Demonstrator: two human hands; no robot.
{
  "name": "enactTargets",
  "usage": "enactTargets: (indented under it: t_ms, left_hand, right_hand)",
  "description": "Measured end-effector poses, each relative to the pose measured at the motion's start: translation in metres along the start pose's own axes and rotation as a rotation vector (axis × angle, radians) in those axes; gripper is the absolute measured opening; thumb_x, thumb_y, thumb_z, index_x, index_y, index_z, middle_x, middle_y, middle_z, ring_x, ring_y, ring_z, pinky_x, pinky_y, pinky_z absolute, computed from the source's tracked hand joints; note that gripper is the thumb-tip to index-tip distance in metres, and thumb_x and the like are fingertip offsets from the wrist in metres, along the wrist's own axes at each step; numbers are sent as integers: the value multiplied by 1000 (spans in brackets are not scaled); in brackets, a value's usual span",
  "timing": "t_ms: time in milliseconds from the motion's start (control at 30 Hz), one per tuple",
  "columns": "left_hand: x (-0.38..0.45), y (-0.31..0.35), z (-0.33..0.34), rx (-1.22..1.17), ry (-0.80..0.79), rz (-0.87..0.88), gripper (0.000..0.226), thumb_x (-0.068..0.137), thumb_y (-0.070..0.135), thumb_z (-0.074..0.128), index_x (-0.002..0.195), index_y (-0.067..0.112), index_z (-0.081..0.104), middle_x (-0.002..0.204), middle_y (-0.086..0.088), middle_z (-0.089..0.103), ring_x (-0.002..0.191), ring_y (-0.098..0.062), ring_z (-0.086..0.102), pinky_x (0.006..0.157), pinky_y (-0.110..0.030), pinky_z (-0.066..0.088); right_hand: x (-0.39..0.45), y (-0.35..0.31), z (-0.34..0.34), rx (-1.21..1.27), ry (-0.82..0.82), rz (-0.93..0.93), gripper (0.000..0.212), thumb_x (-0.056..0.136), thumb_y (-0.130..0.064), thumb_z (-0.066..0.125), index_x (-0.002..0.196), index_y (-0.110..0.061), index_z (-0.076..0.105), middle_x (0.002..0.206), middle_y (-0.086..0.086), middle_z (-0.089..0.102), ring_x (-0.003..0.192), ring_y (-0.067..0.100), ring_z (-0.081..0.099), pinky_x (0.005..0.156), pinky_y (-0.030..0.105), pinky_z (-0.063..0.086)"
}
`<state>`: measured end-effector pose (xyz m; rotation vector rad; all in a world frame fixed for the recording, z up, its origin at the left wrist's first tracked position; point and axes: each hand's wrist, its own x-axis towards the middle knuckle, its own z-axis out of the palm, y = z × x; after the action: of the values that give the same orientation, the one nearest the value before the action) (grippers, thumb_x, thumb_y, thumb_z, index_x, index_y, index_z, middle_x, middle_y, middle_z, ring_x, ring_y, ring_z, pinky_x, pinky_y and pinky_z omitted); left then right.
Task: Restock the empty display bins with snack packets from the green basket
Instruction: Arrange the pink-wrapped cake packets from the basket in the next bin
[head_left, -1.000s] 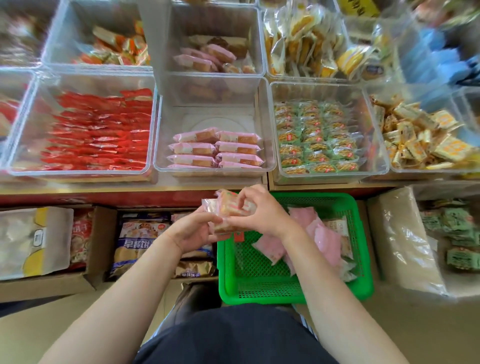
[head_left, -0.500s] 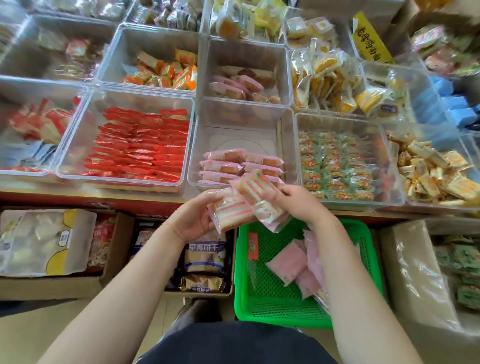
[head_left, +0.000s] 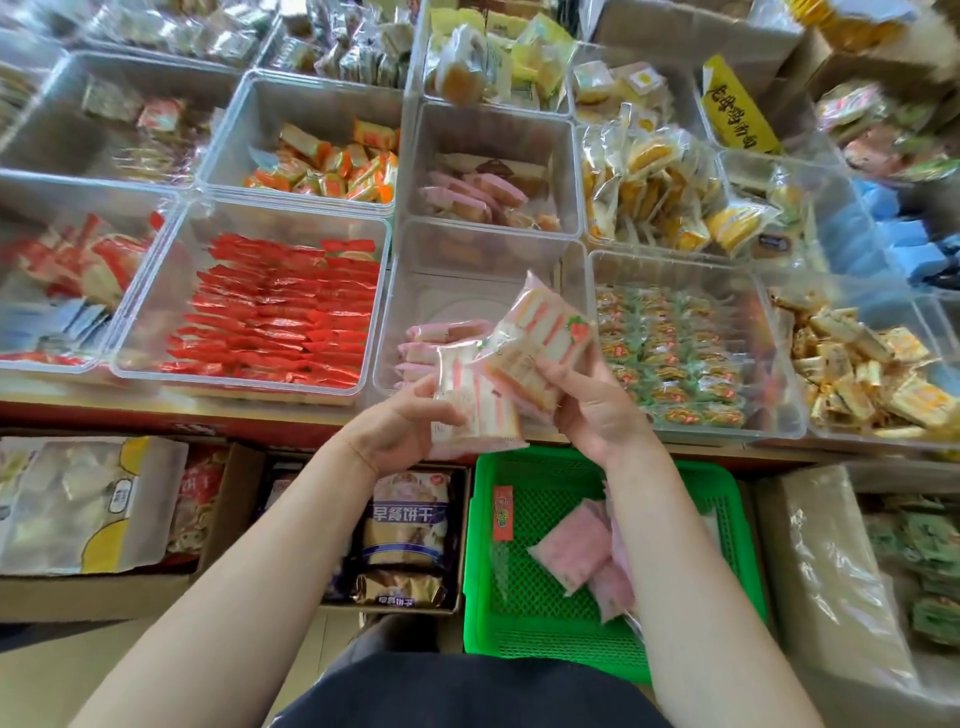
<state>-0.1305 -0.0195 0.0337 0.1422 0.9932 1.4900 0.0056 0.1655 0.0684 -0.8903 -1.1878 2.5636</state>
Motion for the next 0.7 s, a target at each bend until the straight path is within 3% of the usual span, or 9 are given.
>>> enactTargets:
  t_ms: [100,167,233,333,400,467,567,633,700]
  left_hand:
    - [2,3,5,41,-87,-24,74,74,5,71,143,15,44,140,-25,52,127,-41,52,107,-58,40]
    - [5,4,12,55,-84,-5,79,70,18,82,141,19,48,138,-21,55,126,-39,54,104,-56,45]
    - [8,5,23,42,-52,27,78,65,29,88,135,22,54,130,-15,63,117,-32,62,90,-47,56]
    - [16,3,33,-42,62,50,55,81,27,75,132,20,57,121,-10,69,103,-26,70,74,-40,60]
    - [20,2,31,-76,134,60,51,88,24,67,136,14,53,122,-14,68,102,-29,70,74,-44,60]
    - [19,5,23,-79,174,56,57,86,23,70,138,10,52,122,-16,68,101,-29,70,81,-51,59]
    - [13,14,6,55,156,18,60,82,18,72,137,7,51,123,-17,67,104,-31,68,86,-47,58]
    - [12,22,-3,213,39,-54,58,81,14,70,136,6,52,127,-22,63,111,-36,64,87,-45,58]
    - [16,30,-3,351,-83,-146,55,81,12,71,133,5,53,127,-24,62,113,-40,62,91,-49,56]
  right_hand:
    - [-2,-3,4,-70,13,-32,92,76,0,75,142,-45,29,129,10,63,117,34,63,89,57,53]
    - [-3,-2,11,-154,73,-74,72,83,0,72,136,-32,37,130,12,60,112,34,66,80,52,57]
    - [-2,0,18,-213,180,-115,40,91,-5,67,122,-18,45,128,16,60,105,33,69,76,47,60]
    - [1,7,21,-341,305,-150,15,94,-14,65,103,-11,53,121,22,62,99,28,71,83,50,59]
    - [1,9,19,-448,265,-164,11,93,-19,67,99,-13,60,117,21,64,102,28,69,88,54,57]
    - [0,3,14,-515,133,-112,21,91,-26,70,112,-27,64,120,11,63,110,25,66,96,52,53]
    - [-2,-14,-1,-552,16,5,71,78,-53,78,137,-55,36,140,-2,52,124,23,57,103,51,46]
    - [-1,-23,-7,-653,31,-26,92,75,-56,76,149,-47,22,136,0,56,123,17,56,96,40,48]
    - [2,-32,-3,-821,-4,-20,85,77,-50,76,148,-33,33,125,-4,60,116,10,58,88,30,50]
